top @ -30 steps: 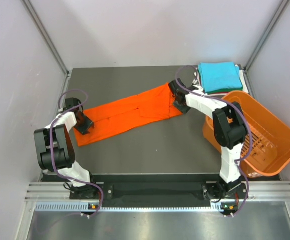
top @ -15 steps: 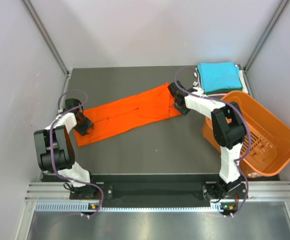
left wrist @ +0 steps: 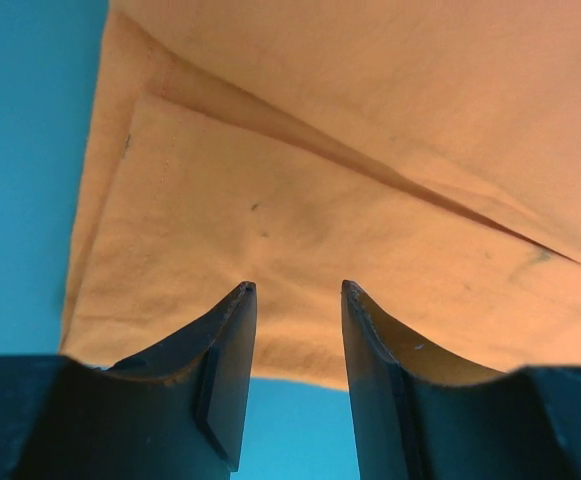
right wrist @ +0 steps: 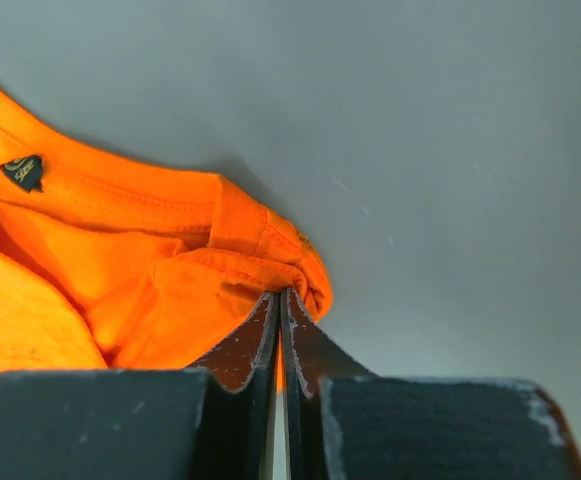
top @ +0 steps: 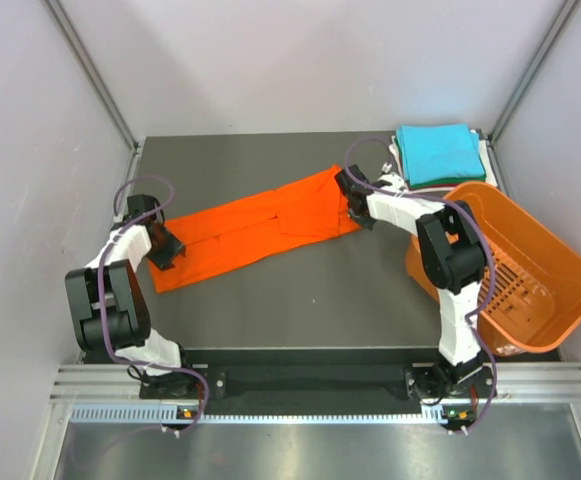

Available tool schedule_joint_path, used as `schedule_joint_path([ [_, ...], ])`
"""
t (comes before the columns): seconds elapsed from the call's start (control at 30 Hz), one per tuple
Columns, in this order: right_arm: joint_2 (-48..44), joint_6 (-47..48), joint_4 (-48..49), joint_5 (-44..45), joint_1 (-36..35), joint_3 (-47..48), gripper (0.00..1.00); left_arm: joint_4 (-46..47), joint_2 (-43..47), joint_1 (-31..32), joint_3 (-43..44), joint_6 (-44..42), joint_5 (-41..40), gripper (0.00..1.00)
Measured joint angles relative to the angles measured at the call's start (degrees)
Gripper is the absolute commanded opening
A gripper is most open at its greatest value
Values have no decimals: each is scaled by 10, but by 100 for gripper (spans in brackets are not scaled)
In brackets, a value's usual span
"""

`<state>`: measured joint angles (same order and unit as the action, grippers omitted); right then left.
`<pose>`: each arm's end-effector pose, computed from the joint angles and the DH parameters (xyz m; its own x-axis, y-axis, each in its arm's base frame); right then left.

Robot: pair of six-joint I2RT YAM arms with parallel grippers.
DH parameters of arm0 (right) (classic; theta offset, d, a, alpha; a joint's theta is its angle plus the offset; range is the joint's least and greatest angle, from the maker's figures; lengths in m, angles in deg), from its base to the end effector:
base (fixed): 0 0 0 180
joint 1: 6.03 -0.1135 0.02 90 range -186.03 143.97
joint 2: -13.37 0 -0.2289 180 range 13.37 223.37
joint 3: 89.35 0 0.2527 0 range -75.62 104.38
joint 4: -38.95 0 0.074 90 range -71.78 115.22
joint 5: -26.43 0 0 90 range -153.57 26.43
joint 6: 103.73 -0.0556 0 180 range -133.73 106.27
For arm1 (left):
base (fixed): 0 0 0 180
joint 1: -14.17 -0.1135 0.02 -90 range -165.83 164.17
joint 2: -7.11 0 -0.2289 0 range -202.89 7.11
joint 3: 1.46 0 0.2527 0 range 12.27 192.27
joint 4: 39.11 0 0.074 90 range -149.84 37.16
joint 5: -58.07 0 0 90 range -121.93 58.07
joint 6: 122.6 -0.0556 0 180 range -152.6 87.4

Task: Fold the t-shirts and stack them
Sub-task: Fold the tshirt

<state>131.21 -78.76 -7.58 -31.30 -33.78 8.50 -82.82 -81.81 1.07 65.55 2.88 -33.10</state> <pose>0.3790 0.1658 0.1185 -0.5289 0.5879 -0.6121 0.6491 0.7448 0.1545 0.2955 0.0699 0.1300 -0.5861 -0.7322 -0.3469 -0.7061 0.6716 -0.2244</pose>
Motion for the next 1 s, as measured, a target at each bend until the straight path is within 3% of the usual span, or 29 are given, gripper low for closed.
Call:
schedule_joint_path([
  [0.37,79,141,73,-22,60,100,0,-16,66,4,20,-46,41,46],
  [0.63,172,221,124,-64,102,232,0,-17,133,50,-29,-71,96,48],
  [0.83,268,253,153,-113,127,377,0,-22,124,58,-33,-79,108,50],
  [0.87,276,256,161,-121,130,387,0,-22,117,58,-31,-80,106,56],
  [1.0,304,261,200,-161,144,417,5,-10,88,58,-23,-87,88,57],
])
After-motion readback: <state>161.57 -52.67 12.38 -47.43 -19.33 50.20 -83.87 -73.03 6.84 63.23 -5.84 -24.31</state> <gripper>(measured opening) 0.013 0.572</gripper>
